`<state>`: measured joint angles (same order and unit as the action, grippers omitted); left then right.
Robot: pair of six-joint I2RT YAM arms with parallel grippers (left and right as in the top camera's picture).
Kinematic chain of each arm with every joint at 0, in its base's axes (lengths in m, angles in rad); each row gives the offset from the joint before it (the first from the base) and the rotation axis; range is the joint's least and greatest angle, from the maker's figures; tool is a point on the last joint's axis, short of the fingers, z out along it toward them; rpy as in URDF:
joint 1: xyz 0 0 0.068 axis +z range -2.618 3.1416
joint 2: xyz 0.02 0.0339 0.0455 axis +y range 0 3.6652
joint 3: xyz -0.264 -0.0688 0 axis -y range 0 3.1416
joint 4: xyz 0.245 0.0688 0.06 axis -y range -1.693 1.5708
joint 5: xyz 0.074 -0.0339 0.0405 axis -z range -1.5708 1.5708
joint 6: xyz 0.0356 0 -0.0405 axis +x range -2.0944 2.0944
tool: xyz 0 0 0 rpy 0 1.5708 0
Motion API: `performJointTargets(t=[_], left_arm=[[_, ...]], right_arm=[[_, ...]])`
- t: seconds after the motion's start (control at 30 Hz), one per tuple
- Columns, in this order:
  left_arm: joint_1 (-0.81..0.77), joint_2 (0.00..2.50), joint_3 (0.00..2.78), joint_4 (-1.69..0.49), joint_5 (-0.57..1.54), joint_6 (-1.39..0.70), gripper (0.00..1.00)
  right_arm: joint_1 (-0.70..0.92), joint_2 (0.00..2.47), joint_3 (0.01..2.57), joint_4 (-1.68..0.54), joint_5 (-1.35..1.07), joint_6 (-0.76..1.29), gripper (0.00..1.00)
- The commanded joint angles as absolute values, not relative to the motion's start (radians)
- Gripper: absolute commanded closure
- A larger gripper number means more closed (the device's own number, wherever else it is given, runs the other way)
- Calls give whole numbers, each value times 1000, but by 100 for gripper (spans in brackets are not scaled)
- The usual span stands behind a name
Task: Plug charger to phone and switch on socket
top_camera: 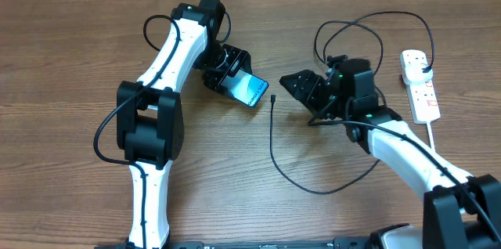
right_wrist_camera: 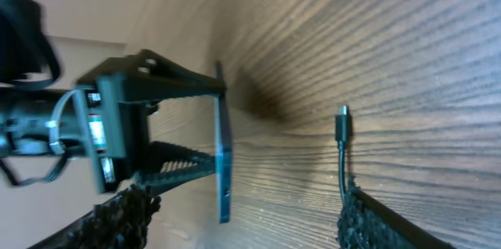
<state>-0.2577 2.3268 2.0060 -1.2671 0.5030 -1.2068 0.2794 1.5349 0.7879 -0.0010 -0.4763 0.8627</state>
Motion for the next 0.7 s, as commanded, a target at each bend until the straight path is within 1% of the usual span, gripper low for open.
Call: performJointTargets(t=[0.0, 0.1, 0.27, 0.67], left_arm=[[-266, 2328, 2034, -1266, 552, -1252, 66], [-273, 2328, 2033, -1265, 552, -1261, 66], [-287, 2328, 2033, -1267, 552, -1261, 65], [-357, 2328, 2034, -1250, 600, -1289, 65]], right_arm=[[321, 1568, 815, -1, -392, 908, 25], [349, 1589, 815, 11, -385, 947, 28], [377, 1594, 815, 48, -366, 946, 31], [404, 1626, 815, 49, -355, 943, 41]])
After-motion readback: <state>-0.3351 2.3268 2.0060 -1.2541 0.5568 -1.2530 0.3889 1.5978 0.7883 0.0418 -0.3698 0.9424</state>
